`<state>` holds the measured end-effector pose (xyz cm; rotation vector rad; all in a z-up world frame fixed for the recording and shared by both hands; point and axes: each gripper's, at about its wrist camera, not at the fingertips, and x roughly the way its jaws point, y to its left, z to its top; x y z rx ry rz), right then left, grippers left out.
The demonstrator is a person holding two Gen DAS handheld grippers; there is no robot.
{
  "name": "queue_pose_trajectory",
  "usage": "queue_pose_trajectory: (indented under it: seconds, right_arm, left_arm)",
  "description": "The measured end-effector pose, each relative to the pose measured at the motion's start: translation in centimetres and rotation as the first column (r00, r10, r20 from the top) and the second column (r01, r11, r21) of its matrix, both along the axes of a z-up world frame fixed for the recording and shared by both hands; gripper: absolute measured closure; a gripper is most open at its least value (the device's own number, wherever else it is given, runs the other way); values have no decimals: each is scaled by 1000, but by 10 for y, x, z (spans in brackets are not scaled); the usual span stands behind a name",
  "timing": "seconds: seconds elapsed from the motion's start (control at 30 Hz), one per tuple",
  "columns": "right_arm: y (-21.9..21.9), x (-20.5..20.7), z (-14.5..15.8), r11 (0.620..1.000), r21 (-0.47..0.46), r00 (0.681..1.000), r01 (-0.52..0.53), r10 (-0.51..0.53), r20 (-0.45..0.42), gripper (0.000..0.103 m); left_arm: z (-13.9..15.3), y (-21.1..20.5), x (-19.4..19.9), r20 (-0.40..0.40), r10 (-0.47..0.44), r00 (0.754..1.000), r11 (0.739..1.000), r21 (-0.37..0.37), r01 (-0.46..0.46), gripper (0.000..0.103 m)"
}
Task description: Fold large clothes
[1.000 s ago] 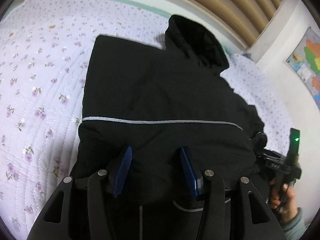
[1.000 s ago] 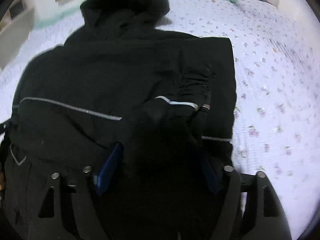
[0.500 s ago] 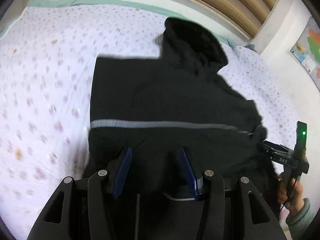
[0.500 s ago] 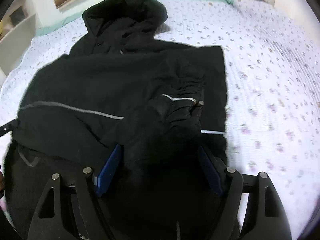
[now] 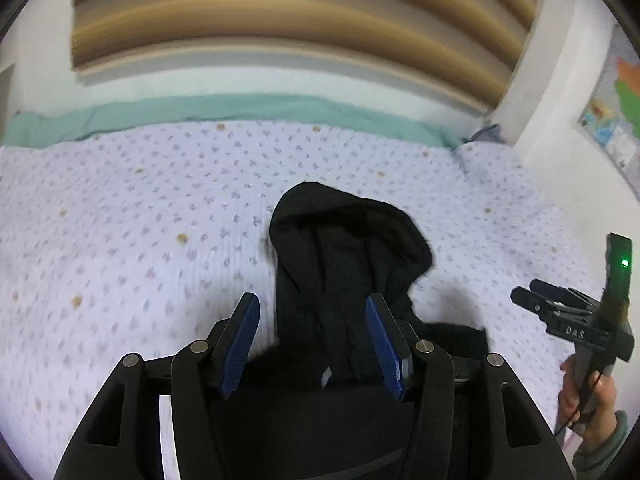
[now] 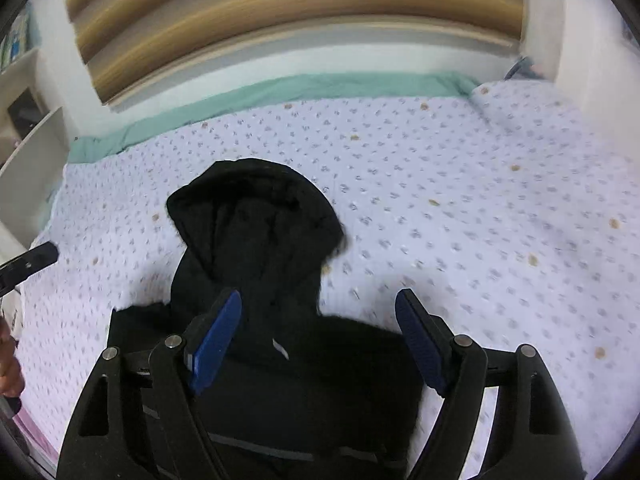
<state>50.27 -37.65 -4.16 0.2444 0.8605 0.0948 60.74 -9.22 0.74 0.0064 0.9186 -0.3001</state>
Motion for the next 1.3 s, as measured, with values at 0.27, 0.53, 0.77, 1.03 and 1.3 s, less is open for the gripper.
queue_pose_trajectory:
  seconds: [0.27,0.53,0.77,1.03,1.3]
  right_arm:
    - [-3,90,-69,1000,-4,997,2,-2,-74,21]
    - [-1,176,-132,999,43,985,-19,26,-170,24]
    - [-21,178,-84,999,4,994,37,-37,-104,97]
    - [1,168,-130,996,-85,994,-26,17,-106,96]
    - [-23,163,-176,995,88,966,-50,71,-250,57]
  left_arm:
    - [-94,-13,113,-105,43,994,999,30,-40,47]
    - [-157,-26,173,-160,68,985,994,100,-52,60]
    - [-94,20,163,-57,2,998,983,-183,-13,90]
    - [-211,29,182,-303,10,953,999,38,1,85]
    - [-189,53,163,-235,-47,971,999,-14,45,56]
